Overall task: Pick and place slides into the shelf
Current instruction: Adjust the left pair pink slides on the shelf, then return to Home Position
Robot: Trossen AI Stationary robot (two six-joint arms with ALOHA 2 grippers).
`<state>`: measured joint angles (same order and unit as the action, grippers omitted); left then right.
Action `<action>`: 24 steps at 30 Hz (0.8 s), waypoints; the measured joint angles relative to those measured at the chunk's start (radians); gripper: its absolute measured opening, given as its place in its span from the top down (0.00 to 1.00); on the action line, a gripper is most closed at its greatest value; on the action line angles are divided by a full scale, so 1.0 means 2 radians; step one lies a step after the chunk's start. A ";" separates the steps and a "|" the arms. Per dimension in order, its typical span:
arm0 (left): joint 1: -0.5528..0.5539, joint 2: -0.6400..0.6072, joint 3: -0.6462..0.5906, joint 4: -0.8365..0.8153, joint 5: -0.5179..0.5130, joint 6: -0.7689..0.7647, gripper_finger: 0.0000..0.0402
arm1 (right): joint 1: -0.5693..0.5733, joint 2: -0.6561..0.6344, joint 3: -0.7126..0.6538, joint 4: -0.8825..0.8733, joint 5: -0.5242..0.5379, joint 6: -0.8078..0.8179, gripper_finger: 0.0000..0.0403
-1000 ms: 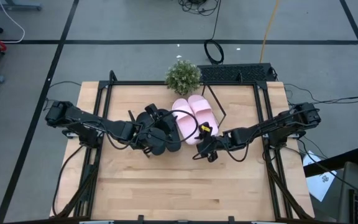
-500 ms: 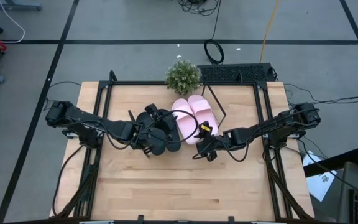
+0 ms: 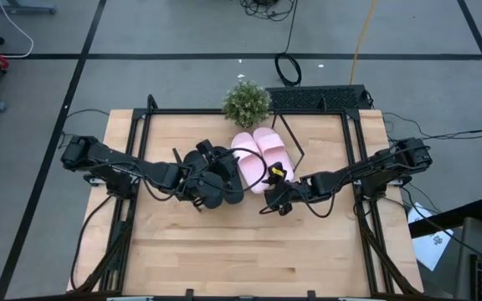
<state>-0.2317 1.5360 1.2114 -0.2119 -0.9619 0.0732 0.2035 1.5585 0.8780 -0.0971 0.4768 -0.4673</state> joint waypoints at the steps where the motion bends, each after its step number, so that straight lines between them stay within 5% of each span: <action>1: 0.000 0.000 0.000 0.000 0.000 0.000 0.70 | 0.000 0.000 0.000 0.000 0.002 0.000 0.59; 16: -0.014 -0.017 0.000 -0.011 -0.003 0.037 0.70 | 0.055 -0.052 0.000 0.007 0.028 -0.008 0.59; 24: -0.068 -0.128 0.001 -0.065 -0.019 0.031 0.70 | 0.121 -0.189 0.000 -0.027 0.190 0.028 0.59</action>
<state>-0.3683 1.2808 1.2124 -0.3415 -0.9996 0.1347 0.4456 1.1801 0.8772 -0.1502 0.8578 -0.4104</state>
